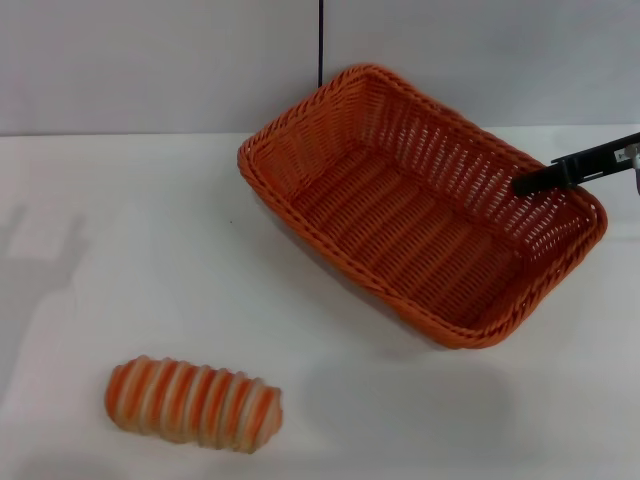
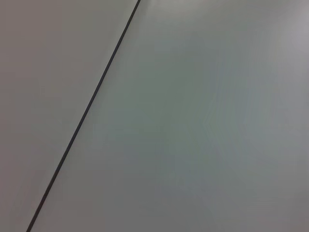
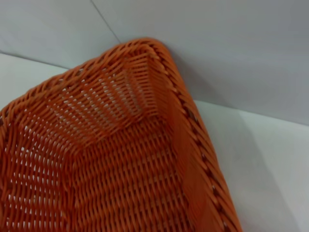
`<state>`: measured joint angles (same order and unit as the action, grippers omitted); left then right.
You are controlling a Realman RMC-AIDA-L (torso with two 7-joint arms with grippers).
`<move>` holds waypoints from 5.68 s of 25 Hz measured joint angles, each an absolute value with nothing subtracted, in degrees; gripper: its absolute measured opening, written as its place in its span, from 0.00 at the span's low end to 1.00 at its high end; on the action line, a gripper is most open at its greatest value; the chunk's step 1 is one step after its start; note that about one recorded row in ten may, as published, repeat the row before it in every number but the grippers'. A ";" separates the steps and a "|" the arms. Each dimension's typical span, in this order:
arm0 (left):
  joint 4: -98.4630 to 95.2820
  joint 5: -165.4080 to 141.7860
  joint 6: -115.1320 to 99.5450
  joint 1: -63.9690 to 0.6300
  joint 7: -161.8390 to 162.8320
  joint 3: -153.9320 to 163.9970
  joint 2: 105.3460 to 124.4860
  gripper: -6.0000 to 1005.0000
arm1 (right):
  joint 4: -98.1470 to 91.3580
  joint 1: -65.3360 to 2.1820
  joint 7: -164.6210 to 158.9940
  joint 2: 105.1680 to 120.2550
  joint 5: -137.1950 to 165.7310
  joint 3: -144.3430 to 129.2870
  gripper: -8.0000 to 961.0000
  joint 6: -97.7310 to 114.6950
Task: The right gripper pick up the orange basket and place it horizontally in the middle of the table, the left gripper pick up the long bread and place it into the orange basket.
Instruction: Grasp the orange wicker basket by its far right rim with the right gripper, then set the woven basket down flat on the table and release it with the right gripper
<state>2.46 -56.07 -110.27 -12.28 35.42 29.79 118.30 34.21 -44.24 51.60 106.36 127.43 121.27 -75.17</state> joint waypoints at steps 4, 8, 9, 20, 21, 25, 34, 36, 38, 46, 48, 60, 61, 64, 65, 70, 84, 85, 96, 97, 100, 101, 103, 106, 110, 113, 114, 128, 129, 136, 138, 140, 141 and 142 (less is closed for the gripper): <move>2.45 -56.07 -110.26 -12.29 35.42 29.72 118.30 0.80 | 34.33 -43.91 52.73 106.47 127.05 123.09 0.18 -75.08; 2.46 -56.07 -110.27 -12.37 35.42 29.62 118.30 0.80 | 34.89 -42.53 56.00 106.48 123.22 125.94 0.18 -76.15; 2.45 -56.07 -110.27 -12.37 35.42 29.59 118.30 0.80 | 35.50 -41.88 56.89 106.44 121.48 126.65 0.18 -76.64; 2.46 -55.98 -110.30 -12.58 35.42 29.44 118.30 0.80 | 38.20 -37.21 67.25 106.05 108.58 134.55 0.18 -86.44; 2.46 -55.98 -110.30 -12.61 35.42 29.44 118.30 0.80 | 38.23 -37.20 67.63 106.02 108.49 134.91 0.18 -87.34; 2.38 -55.88 -110.30 -12.73 35.42 29.44 118.23 0.80 | 38.93 -37.25 68.51 105.78 108.31 135.19 0.18 -91.63; 2.37 -55.79 -110.21 -12.47 35.42 29.44 118.21 0.79 | 44.24 -34.97 68.99 103.12 112.36 134.40 0.18 -103.30; 2.37 -55.79 -110.20 -12.42 35.33 29.44 118.21 0.79 | 44.34 -34.63 70.17 102.76 115.22 134.23 0.18 -105.09; 2.43 -55.81 -110.14 -12.43 35.18 29.44 118.25 0.79 | 44.15 -34.34 71.66 102.63 118.47 133.94 0.18 -106.10; 2.62 -56.08 -109.15 -13.00 34.94 29.60 118.43 0.79 | 40.28 -34.49 79.53 102.26 123.15 131.31 0.18 -107.12; 2.59 -56.08 -108.84 -13.18 34.93 29.72 118.48 0.79 | 39.22 -35.05 81.95 102.25 123.18 130.40 0.18 -107.09; 2.47 -56.07 -109.19 -13.53 35.35 29.81 118.44 0.79 | 37.32 -38.58 88.98 102.21 123.79 123.46 0.18 -106.99; 2.73 -56.07 -109.19 -13.61 35.36 29.81 118.50 0.79 | 37.33 -38.80 89.43 102.22 123.82 122.78 0.18 -106.95; 3.03 -56.07 -109.17 -13.70 35.36 29.88 118.56 0.79 | 37.47 -39.23 90.68 102.30 124.01 122.07 0.18 -106.91; 3.26 -56.08 -109.12 -13.71 35.28 29.94 118.59 0.79 | 37.64 -39.34 91.11 102.30 124.09 122.03 0.18 -106.91; 4.24 -56.13 -109.00 -13.55 35.03 30.12 118.59 0.79 | 38.37 -39.87 92.78 102.24 124.32 121.99 0.18 -106.61; 5.98 -56.24 -108.80 -13.27 34.74 31.51 118.66 0.79 | 38.67 -40.52 95.64 104.05 123.65 124.03 0.18 -103.25; 5.98 -56.24 -108.80 -13.27 34.73 31.53 118.65 0.79 | 38.67 -40.55 95.89 104.07 123.62 124.61 0.18 -103.11; 5.98 -56.25 -108.37 -13.54 34.72 31.55 118.65 0.78 | 39.57 -40.78 98.00 104.14 121.57 127.05 0.18 -102.70; 5.98 -56.25 -108.30 -13.56 34.72 31.55 118.65 0.78 | 39.83 -40.78 98.01 104.14 121.49 127.41 0.18 -102.67; 5.98 -56.25 -108.07 -13.60 34.72 31.55 118.65 0.78 | 40.51 -40.78 98.18 104.15 121.33 128.71 0.18 -102.63; 5.98 -56.25 -108.07 -13.60 34.72 31.55 118.65 0.78 | 40.65 -40.78 98.32 104.15 121.30 128.96 0.18 -102.63; 5.98 -56.25 -107.94 -13.69 34.71 31.56 118.65 0.78 | 40.83 -40.78 98.60 104.15 121.07 129.30 0.18 -102.63; 5.98 -56.25 -107.91 -13.70 34.72 31.56 118.65 0.78 | 40.88 -40.78 98.76 104.25 120.62 129.41 0.18 -102.63; 5.95 -56.25 -107.79 -13.74 34.71 31.55 118.65 0.78 | 40.87 -40.94 99.40 104.66 120.54 129.45 0.17 -102.55; 5.90 -56.25 -107.48 -13.87 34.71 31.56 118.65 0.78 | 40.76 -41.17 99.58 104.74 120.52 129.77 0.17 -101.84; 5.91 -56.25 -107.44 -13.93 34.71 31.56 118.65 0.78 | 40.68 -41.21 99.61 104.75 120.51 129.87 0.17 -101.60; 5.68 -56.25 -107.02 -14.59 34.71 31.55 118.65 0.78 | 40.34 -41.01 100.27 105.27 120.48 129.87 0.18 -99.06; 5.65 -56.25 -106.99 -14.64 34.71 31.55 118.65 0.78 | 40.34 -41.01 100.28 105.39 120.48 129.88 0.18 -98.89; 5.63 -56.25 -106.72 -14.80 34.71 31.55 118.65 0.78 | 40.33 -41.07 100.28 105.69 120.48 129.91 0.18 -97.46; 5.63 -56.25 -106.63 -14.89 34.71 31.55 118.65 0.78 | 40.33 -41.07 100.28 105.69 120.48 129.91 0.18 -97.28; 5.62 -56.25 -106.58 -15.01 34.71 31.53 118.65 0.78 | 40.34 -41.07 100.28 105.72 120.48 129.91 0.18 -96.96; 5.62 -56.25 -106.56 -15.06 34.72 31.51 118.65 0.78 | 40.34 -41.06 100.29 105.77 120.48 129.90 0.18 -96.62; 5.62 -56.25 -106.54 -15.11 34.71 31.50 118.65 0.78 | 40.34 -41.04 100.33 105.85 120.48 129.84 0.18 -96.28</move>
<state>5.62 -56.25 -106.54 -15.11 34.71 31.50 118.65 40.34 -41.04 100.33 105.85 120.48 129.84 -96.28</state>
